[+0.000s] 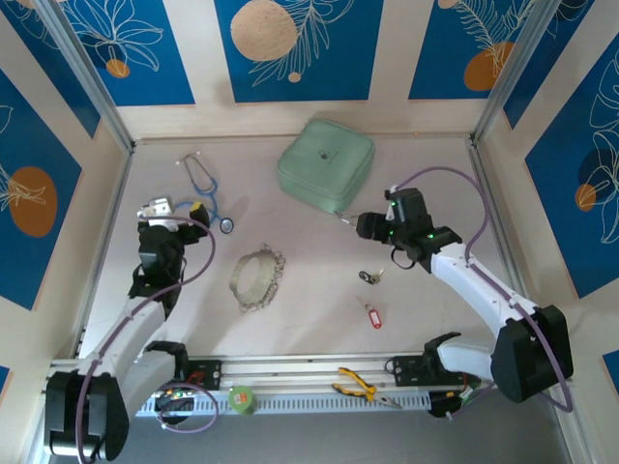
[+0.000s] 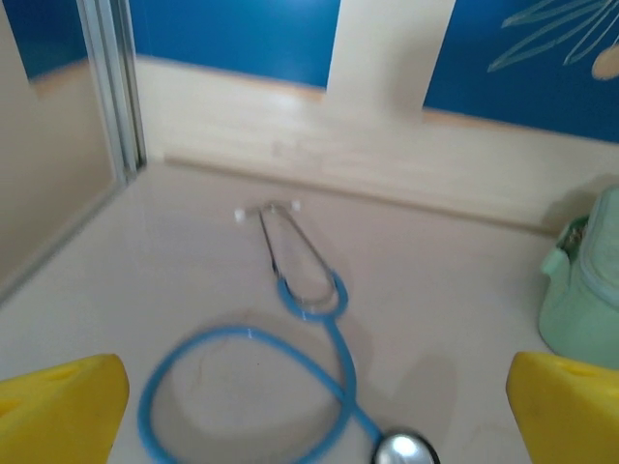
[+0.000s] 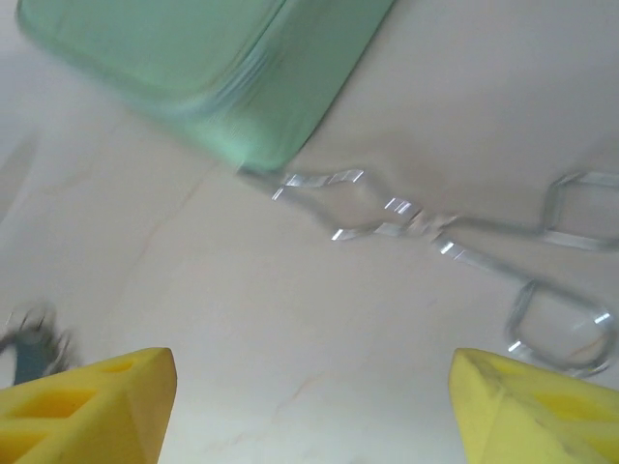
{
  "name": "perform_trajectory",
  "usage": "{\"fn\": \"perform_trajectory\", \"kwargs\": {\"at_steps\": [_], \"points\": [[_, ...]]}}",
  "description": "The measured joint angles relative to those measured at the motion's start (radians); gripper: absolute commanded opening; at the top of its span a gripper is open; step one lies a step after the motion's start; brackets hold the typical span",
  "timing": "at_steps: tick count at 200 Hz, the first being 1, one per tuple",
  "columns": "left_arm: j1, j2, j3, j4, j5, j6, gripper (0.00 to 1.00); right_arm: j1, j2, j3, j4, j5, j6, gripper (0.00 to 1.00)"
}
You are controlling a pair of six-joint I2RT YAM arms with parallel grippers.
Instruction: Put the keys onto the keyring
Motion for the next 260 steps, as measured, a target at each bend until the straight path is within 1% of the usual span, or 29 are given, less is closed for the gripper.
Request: {"fn": "perform_trajectory", "kwargs": {"at_steps": [12,24,59,89,101,124,156,176,201,230,260], "points": [[-0.021,-0.018,0.026,-0.104,0.0,-0.046,1.0,0.053,0.008,0.016,-0.045,-0.022,0.01,0.74],[-0.058,-0.039,0.031,-0.171,-0.004,-0.088,1.0,0.098,0.027,0.037,-0.082,-0.042,0.016,0.74],[-0.237,-0.061,0.038,-0.378,-0.024,-0.208,1.0,0.211,0.112,0.088,-0.139,-0.085,0.023,0.74],[-0.365,-0.044,0.069,-0.578,-0.054,-0.344,1.0,0.257,0.184,0.103,-0.153,-0.106,0.025,0.74],[-0.399,-0.043,0.077,-0.657,-0.061,-0.411,0.97,0.258,0.204,0.105,-0.151,-0.109,0.031,0.74],[-0.445,-0.051,0.069,-0.771,-0.056,-0.536,0.82,0.258,0.229,0.111,-0.151,-0.111,0.037,0.74],[-0.529,-0.067,0.018,-0.854,-0.021,-0.689,0.74,0.258,0.256,0.131,-0.134,-0.117,0.038,0.74],[-0.558,-0.066,-0.018,-0.869,0.015,-0.745,0.7,0.258,0.261,0.132,-0.128,-0.123,0.042,0.74],[-0.573,-0.047,-0.032,-0.869,0.074,-0.769,0.63,0.258,0.262,0.132,-0.127,-0.128,0.046,0.74],[-0.581,-0.015,-0.046,-0.835,0.134,-0.777,0.45,0.258,0.262,0.132,-0.126,-0.129,0.049,0.74],[-0.583,-0.007,-0.069,-0.808,0.171,-0.777,0.35,0.258,0.262,0.132,-0.124,-0.129,0.055,0.74]]}}
